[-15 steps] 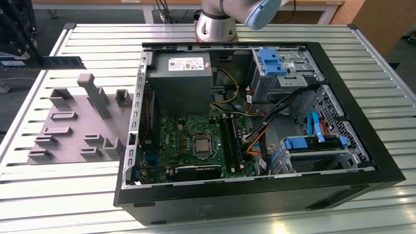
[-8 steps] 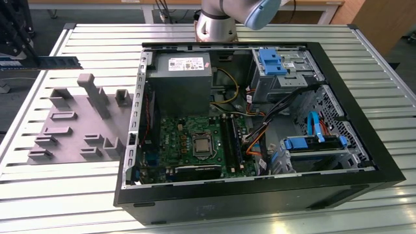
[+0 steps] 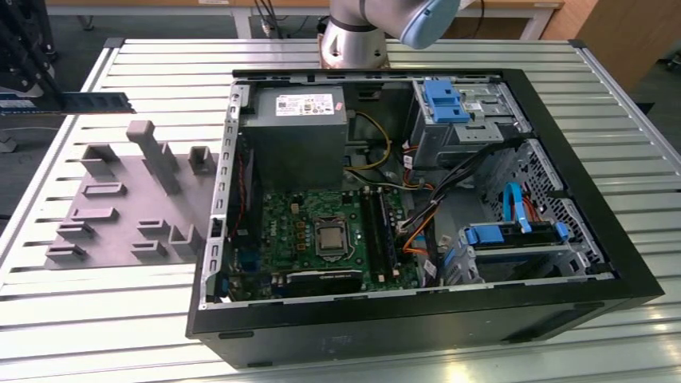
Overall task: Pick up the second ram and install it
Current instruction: 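Pick up the second ram and move it above second insertion slot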
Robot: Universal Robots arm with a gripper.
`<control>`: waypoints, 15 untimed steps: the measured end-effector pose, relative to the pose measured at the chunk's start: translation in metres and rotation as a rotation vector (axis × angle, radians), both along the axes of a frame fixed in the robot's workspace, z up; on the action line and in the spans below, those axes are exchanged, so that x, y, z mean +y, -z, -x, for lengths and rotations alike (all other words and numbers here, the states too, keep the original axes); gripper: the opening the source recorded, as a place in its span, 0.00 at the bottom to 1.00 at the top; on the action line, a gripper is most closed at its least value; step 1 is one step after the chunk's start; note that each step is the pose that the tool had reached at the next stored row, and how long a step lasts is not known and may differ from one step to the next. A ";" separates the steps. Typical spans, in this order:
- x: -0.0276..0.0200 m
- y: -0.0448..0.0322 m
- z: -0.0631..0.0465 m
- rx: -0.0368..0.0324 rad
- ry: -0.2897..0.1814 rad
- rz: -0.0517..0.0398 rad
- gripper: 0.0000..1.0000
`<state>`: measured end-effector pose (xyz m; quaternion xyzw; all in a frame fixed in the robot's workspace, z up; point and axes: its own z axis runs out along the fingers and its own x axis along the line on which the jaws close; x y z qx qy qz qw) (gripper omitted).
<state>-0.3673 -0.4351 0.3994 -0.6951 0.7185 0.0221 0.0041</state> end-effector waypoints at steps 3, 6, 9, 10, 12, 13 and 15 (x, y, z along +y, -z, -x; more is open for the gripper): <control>0.0000 0.0000 -0.003 0.0001 0.000 0.0000 0.14; 0.0000 -0.0001 -0.005 0.0001 0.000 0.0001 0.14; 0.0000 0.0000 -0.006 0.0001 0.000 0.0001 0.14; 0.0000 0.0000 -0.006 0.0001 0.000 0.0001 0.14; 0.0000 -0.0001 -0.006 0.0001 0.000 0.0001 0.14; 0.0000 -0.0002 -0.007 0.0003 0.000 0.0002 0.14; 0.0000 0.0000 -0.008 0.0001 0.000 0.0001 0.14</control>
